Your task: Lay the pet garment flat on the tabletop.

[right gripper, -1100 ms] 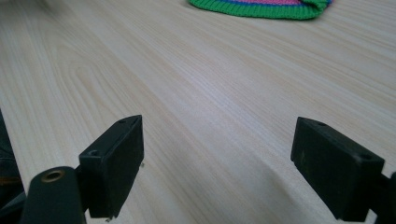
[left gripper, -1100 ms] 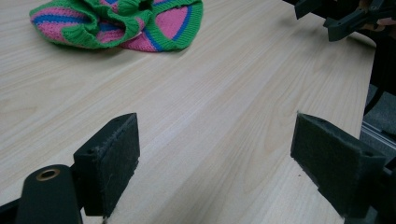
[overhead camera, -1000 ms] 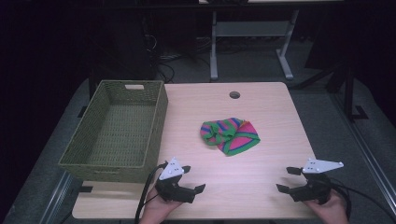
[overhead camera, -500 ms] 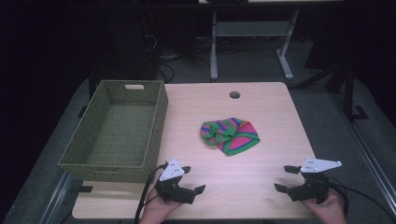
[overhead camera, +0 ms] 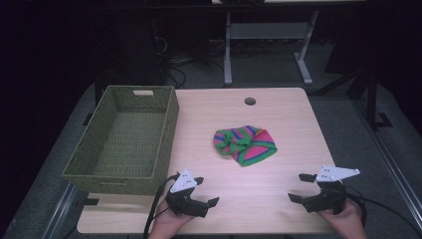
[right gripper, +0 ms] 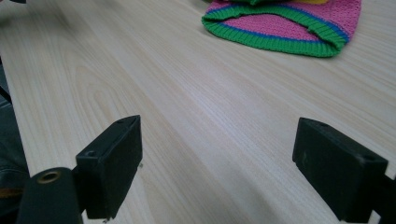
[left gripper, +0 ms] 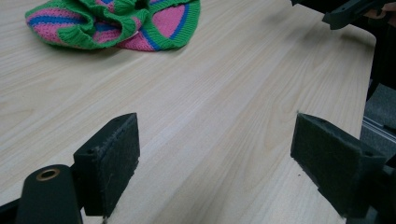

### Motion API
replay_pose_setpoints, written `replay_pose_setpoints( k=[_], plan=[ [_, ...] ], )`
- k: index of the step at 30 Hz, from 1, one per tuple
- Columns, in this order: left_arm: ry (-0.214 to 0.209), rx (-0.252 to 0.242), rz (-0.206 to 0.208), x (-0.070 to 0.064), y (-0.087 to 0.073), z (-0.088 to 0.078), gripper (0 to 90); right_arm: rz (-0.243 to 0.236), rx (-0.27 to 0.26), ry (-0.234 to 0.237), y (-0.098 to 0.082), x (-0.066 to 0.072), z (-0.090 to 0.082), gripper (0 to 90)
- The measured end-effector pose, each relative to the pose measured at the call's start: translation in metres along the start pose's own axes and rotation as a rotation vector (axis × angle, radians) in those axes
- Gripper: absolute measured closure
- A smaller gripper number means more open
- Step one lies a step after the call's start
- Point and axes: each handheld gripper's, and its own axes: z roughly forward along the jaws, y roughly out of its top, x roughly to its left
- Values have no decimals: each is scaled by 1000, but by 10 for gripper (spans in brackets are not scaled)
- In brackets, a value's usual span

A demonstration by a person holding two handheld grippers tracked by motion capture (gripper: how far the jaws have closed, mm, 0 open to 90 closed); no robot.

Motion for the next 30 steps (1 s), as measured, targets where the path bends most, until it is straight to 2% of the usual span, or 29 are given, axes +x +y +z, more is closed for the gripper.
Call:
replay_pose_setpoints(
  k=[4, 9, 10, 13, 19, 30],
  plan=[
    [2, -1, -3, 1, 0, -1, 153, -13, 4, -10, 2, 2, 2, 155],
    [0, 1, 4, 0, 0, -1, 153, -17, 5, 2, 6, 2, 6, 155],
    [0, -2, 4, 0, 0, -1, 153, -35, 14, 2, 8, 3, 8, 155],
    [-3, -2, -6, 1, -1, 0, 153, -44, 16, 9, 11, 4, 10, 155],
    [-2, 5, 8, 0, 0, 0, 153, -54, 31, 19, 14, 2, 16, 154],
    [-7, 5, 9, -1, 0, 1, 153, -62, 56, 31, 17, 1, 21, 154]
  ],
)
